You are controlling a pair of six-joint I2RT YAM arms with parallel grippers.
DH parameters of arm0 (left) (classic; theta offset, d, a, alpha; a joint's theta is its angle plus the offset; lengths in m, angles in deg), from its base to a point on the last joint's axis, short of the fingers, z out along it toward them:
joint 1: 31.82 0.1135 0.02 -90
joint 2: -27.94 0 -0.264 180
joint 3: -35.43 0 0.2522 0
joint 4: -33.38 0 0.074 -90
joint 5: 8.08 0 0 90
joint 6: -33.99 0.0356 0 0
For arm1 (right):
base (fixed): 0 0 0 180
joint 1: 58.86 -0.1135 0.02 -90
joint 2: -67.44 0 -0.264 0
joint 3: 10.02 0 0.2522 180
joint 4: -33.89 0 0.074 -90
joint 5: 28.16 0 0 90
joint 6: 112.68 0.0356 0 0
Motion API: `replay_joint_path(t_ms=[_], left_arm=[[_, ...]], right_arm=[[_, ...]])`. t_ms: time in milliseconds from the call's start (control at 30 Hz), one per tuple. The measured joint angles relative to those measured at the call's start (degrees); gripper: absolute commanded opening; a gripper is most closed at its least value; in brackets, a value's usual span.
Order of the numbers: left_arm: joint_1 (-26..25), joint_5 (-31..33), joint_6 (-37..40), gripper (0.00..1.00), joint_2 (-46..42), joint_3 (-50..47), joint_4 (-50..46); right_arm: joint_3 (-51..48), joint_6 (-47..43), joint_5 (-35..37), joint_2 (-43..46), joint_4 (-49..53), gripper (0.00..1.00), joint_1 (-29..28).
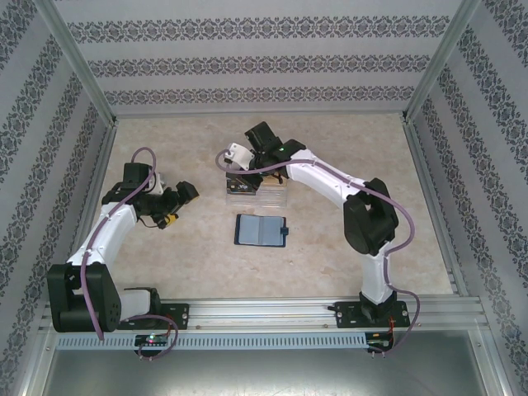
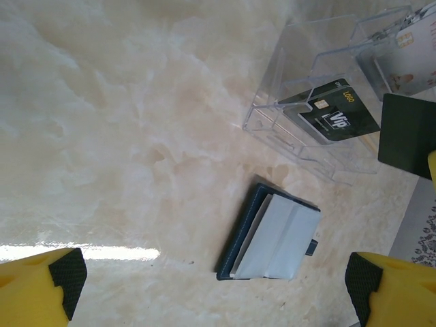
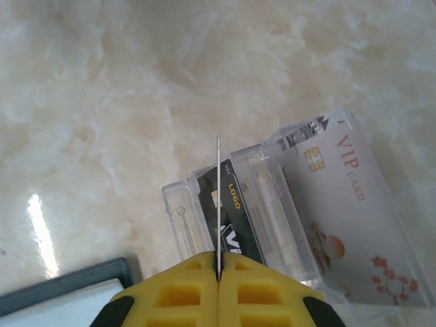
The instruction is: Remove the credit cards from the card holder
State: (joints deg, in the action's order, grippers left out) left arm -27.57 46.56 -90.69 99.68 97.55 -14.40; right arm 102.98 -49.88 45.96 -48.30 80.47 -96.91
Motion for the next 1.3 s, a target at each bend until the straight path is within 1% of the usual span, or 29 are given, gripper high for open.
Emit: replay_joint_path(t_ms=[167,367,867,1300], left_arm=[[0.0,-0.2,0.24,0.99,0.72,0.02,-0.09],[0.0,-0.61,0.24,0.99,1.73,0.02,-0.09],[0.0,-1.9,0.24,0.99,2.89,0.02,-0.07],[0.0,-2.12,0.24,0.99,3.34,0.02,-0.07]], right_arm=[[1.44,-6.56,-0.04,-1.6,3.08,0.0,0.0],[4.48,-11.78,-0.02,-3.78,5.66,0.0,0.0],[7.87,-16.68,0.26,-6.38,7.5,0.0,0.02],[7.91,-18.45,1.53,-9.4,8.66,0.0,0.02]])
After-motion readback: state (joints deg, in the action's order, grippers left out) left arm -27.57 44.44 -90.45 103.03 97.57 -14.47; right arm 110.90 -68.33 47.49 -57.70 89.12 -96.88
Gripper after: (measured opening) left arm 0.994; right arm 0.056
